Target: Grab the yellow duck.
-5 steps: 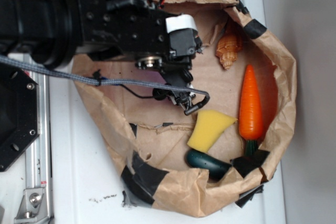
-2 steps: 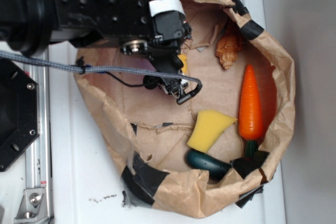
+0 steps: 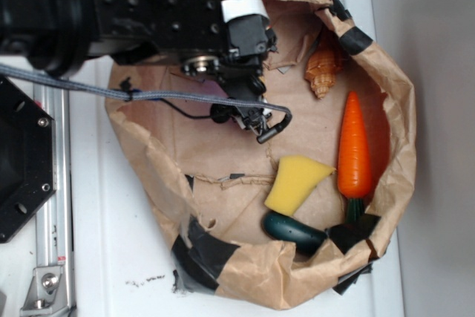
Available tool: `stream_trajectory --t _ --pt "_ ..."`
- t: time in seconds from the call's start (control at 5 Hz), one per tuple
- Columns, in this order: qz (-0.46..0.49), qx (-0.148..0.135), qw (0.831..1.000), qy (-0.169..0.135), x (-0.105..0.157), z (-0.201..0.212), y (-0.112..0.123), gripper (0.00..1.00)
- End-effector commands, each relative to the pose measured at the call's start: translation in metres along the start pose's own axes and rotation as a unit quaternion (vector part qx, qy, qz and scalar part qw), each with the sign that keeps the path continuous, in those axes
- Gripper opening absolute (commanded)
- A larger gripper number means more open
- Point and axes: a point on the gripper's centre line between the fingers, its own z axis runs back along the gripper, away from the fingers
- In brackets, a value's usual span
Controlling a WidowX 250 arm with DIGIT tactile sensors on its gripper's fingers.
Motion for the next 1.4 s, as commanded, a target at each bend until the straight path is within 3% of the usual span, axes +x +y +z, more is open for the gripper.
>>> stream_trajectory --t 0.0,0.2,0.4,0.6,1.2 --pt "0.005 -0.002 1.000 -0.024 0.013 0.003 0.000 1.00" --pt "0.005 -0.001 1.000 -0.025 0.013 0.002 0.000 1.00" --pt "-0.005 0.023 1.000 -0.016 0.011 -0.011 0.007 1.00" --pt "-0.028 0.044 0.998 0.031 0.003 -0.040 0.007 1.00" --pt "-0.043 0.038 0.998 0.018 0.002 -0.037 0.002 0.96"
